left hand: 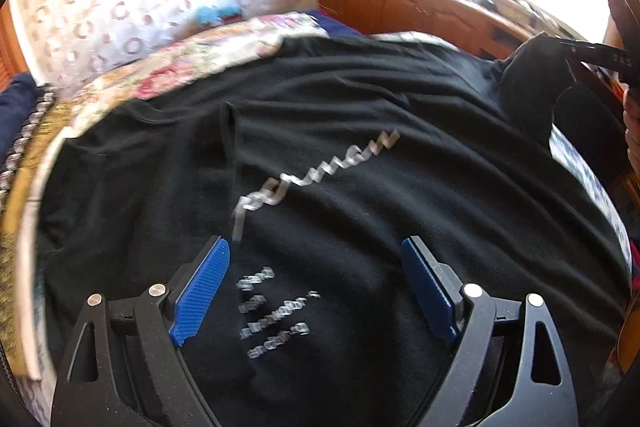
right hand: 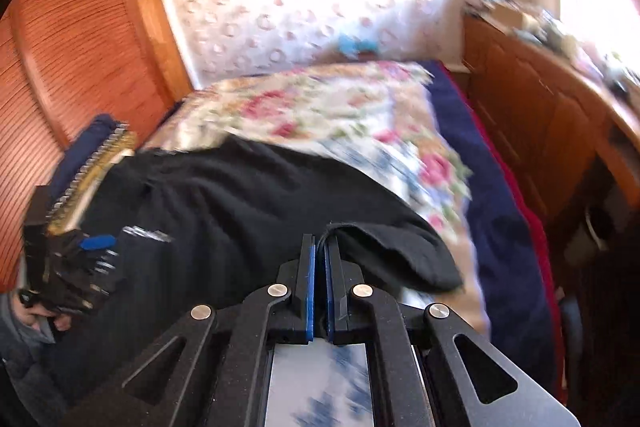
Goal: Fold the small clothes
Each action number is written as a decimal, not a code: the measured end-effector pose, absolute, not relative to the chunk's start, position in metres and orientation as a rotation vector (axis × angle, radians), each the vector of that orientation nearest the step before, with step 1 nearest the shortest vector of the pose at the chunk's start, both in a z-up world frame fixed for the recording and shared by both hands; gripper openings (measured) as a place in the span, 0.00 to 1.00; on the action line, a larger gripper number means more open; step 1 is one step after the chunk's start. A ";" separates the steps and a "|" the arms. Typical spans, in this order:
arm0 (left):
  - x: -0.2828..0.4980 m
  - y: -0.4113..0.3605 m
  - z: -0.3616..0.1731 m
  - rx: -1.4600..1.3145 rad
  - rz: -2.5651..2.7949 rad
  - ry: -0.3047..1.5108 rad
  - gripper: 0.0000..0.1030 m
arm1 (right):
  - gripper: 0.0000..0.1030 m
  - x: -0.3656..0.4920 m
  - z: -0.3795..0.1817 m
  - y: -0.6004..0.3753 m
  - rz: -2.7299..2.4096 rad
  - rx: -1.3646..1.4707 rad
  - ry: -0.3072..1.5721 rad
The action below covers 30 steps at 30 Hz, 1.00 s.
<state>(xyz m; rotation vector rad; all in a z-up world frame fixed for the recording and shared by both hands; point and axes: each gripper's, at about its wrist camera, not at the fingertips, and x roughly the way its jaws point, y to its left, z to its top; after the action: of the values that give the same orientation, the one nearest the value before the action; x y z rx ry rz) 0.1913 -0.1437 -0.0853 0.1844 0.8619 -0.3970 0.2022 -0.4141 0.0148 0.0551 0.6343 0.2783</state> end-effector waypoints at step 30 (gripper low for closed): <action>0.181 -0.084 -0.062 0.076 -0.349 0.829 0.86 | 0.15 0.239 -0.006 -0.329 0.319 -0.065 0.848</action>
<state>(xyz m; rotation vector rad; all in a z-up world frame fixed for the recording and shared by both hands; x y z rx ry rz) 0.1808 -0.0840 -0.0625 0.0764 0.8294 -0.3488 0.2385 -0.3287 -0.0057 -0.0654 0.8478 0.3186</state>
